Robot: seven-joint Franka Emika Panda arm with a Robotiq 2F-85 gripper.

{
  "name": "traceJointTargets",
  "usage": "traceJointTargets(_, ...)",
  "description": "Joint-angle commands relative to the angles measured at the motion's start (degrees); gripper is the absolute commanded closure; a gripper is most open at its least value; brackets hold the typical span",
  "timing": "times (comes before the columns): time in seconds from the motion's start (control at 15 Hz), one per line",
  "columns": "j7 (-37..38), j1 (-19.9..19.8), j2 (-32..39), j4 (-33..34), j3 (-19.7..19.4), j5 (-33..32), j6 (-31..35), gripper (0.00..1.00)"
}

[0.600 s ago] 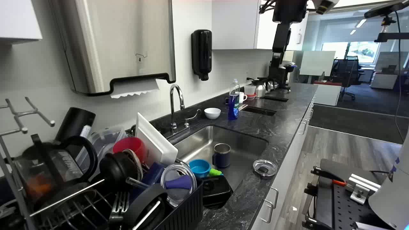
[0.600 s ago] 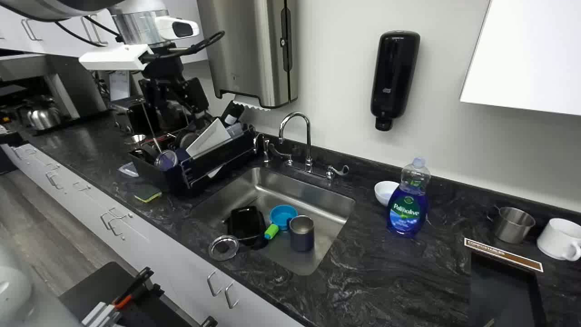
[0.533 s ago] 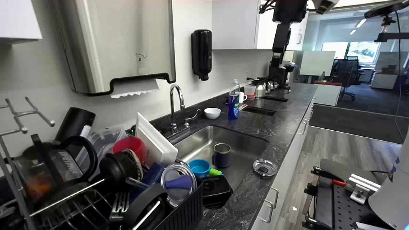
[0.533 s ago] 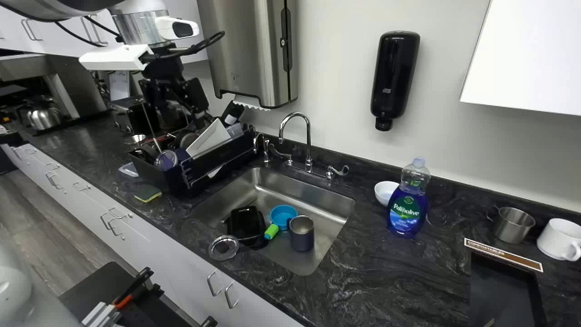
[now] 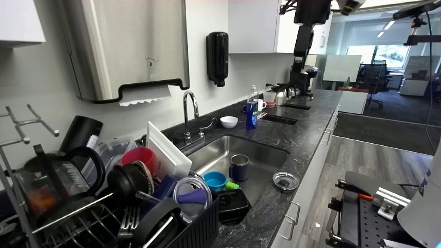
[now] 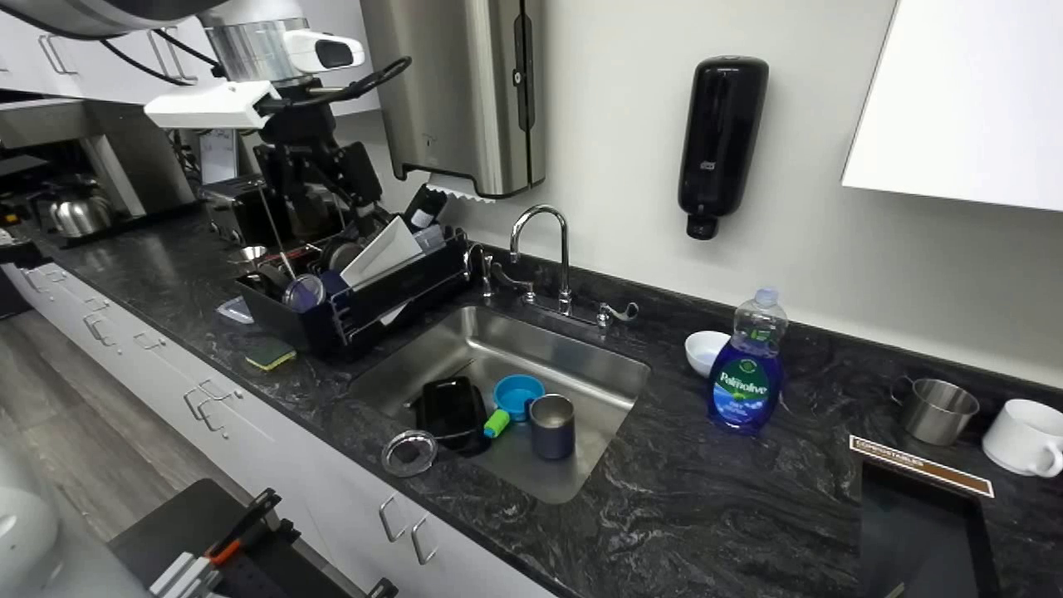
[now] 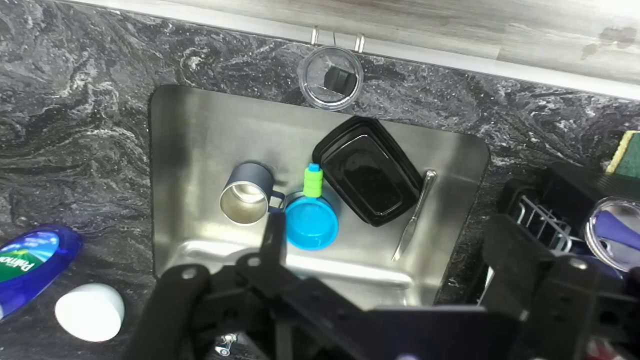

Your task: Put the thermos cup lid on the thermos cup in the sink

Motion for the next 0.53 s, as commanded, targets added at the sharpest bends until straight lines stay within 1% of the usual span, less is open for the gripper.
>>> traceJointTargets(0.0, 0.05, 0.07, 0.03, 0.09, -0.04, -0.04, -0.09, 0.0)
traceJointTargets(0.47, -0.44, 0.35, 0.84, 0.24, -0.14, 0.18, -0.31, 0.0)
